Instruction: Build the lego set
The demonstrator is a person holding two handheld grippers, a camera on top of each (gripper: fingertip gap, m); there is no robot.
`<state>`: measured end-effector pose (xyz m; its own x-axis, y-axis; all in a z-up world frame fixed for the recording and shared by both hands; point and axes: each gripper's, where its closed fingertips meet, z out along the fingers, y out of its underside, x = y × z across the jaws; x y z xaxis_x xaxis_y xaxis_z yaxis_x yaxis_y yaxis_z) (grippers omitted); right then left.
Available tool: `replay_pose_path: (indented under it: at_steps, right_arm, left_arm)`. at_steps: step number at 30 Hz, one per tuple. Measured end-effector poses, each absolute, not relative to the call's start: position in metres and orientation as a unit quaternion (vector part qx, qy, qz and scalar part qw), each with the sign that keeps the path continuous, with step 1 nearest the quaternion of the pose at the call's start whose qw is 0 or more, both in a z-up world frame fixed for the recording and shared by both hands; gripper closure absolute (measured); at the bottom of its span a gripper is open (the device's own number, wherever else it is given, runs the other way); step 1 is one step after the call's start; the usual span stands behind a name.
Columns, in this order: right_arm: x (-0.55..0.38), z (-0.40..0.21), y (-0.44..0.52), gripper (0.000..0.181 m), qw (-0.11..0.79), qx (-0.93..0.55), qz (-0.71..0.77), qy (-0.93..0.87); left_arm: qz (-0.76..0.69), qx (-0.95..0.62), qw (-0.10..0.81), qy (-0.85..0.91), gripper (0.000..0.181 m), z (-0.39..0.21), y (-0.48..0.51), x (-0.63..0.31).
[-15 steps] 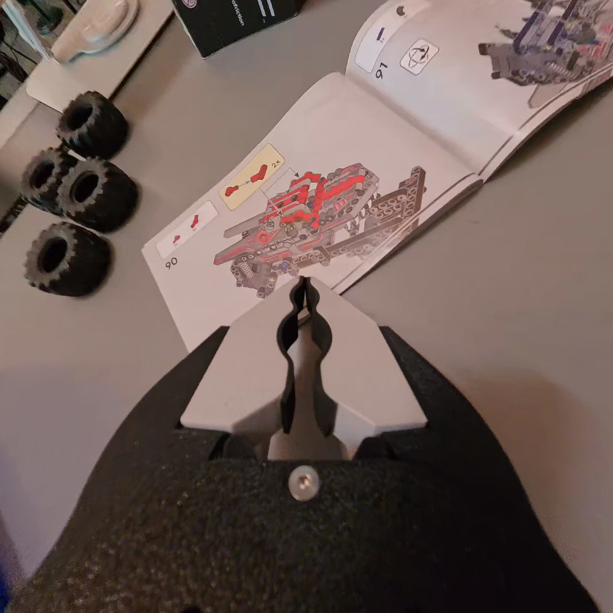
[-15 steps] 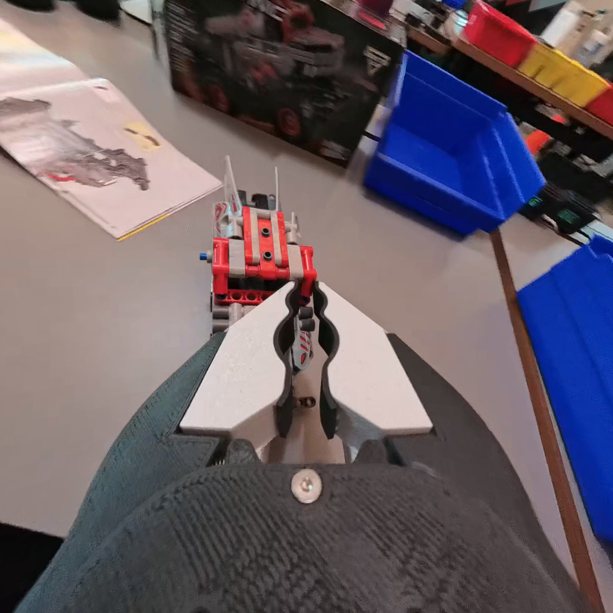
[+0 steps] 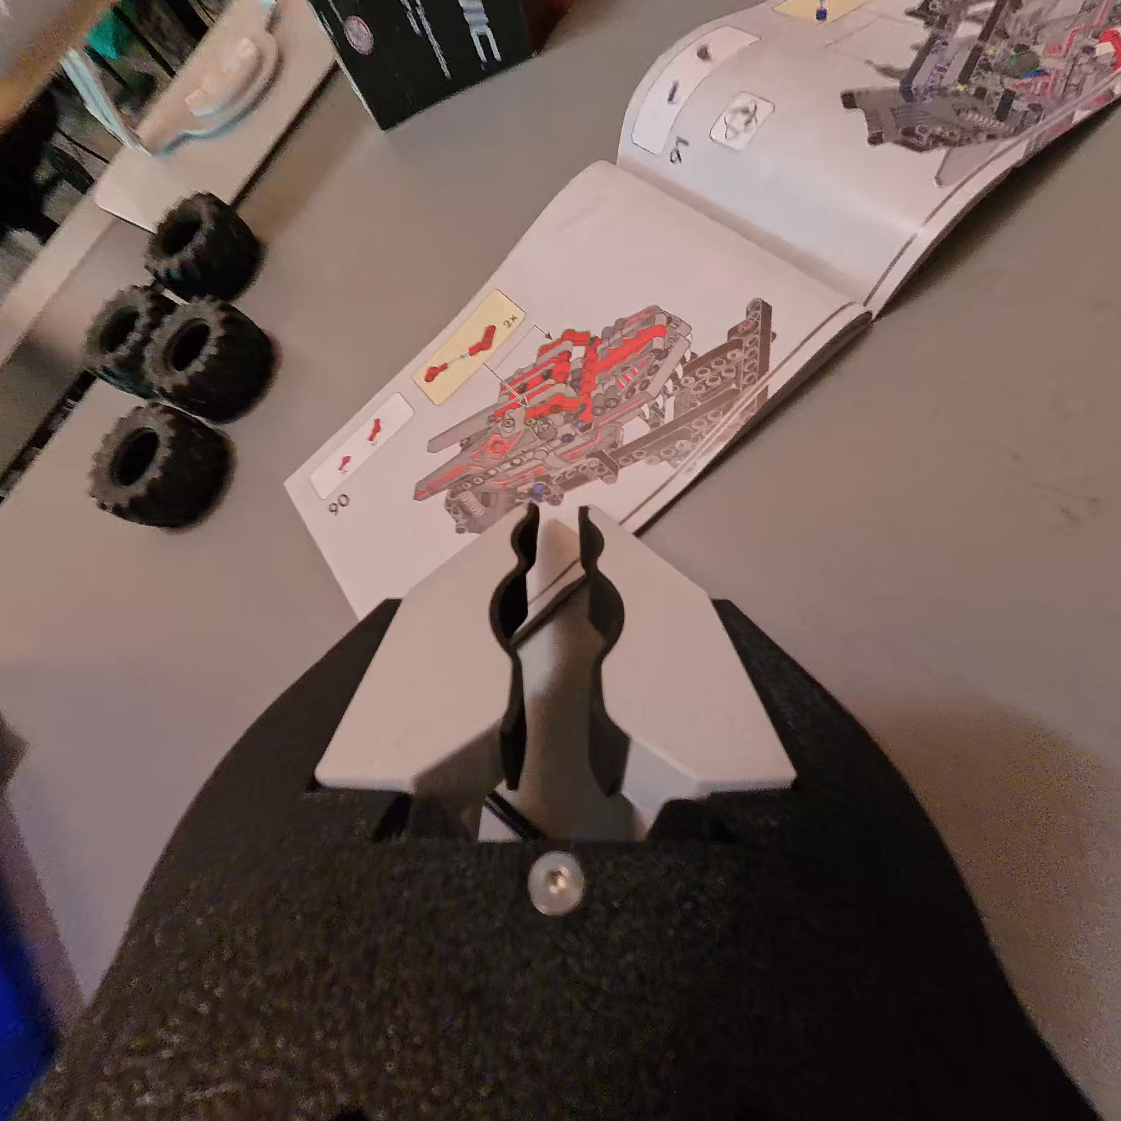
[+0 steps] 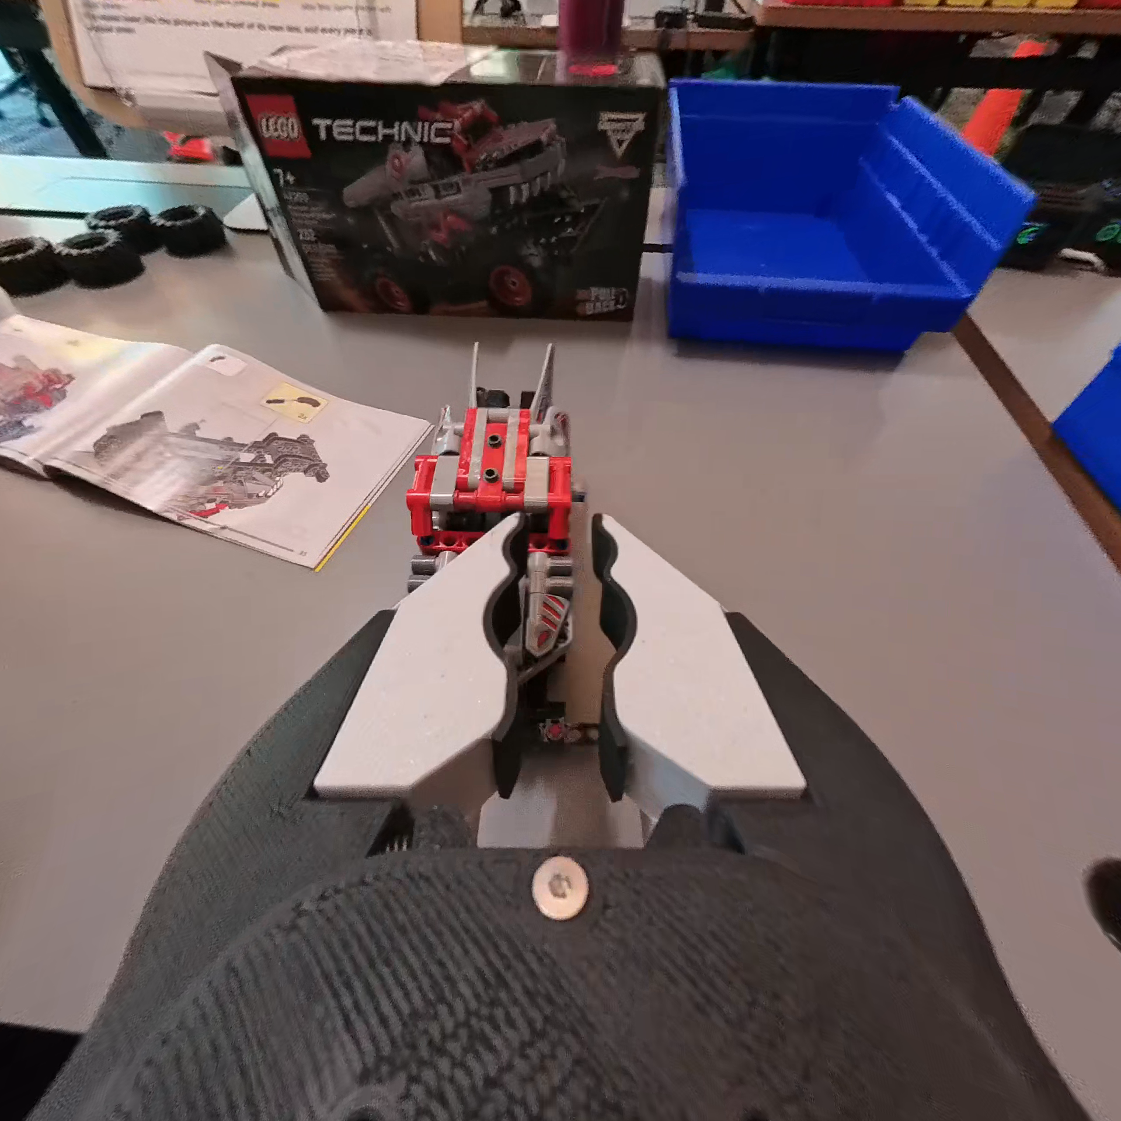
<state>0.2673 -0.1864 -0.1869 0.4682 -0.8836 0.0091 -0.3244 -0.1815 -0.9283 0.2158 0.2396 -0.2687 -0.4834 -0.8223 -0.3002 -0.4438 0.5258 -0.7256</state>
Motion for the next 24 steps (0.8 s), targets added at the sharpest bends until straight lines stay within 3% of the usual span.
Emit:
replay_pose_path:
  at_steps: [4, 7, 9, 14, 20, 24]
  right_arm:
    - [0.258, -0.148, -0.197, 0.157, 0.446, -0.703, -0.364, 0.418]
    - [0.248, -0.132, -0.125, 0.170, 0.488, -0.742, -0.332, 0.318]
    - [0.237, -0.150, -0.055, 0.173, 0.518, -0.775, -0.247, 0.264]
    - [0.257, -0.227, 0.019, 0.181, 0.435, -0.848, -0.235, 0.193]
    - [0.274, -0.277, 0.015, 0.181, 0.332, -0.891, -0.242, 0.194]
    - [0.283, -0.276, 0.011, 0.181, 0.332, -0.883, -0.276, 0.182]
  left_arm:
    - [-0.334, -0.379, 0.331, 0.797, 0.175, -0.250, 0.231, 0.214]
    - [-0.339, -0.362, 0.329, 0.804, 0.176, -0.248, 0.222, 0.210]
    - [-0.315, -0.359, 0.341, 0.809, 0.176, -0.252, 0.225, 0.211]
    - [-0.278, -0.390, 0.361, 0.800, 0.181, -0.261, 0.249, 0.218]
    - [-0.265, -0.422, 0.325, 0.804, 0.181, -0.277, 0.262, 0.217]
    - [-0.270, -0.426, 0.306, 0.807, 0.181, -0.277, 0.264, 0.214]
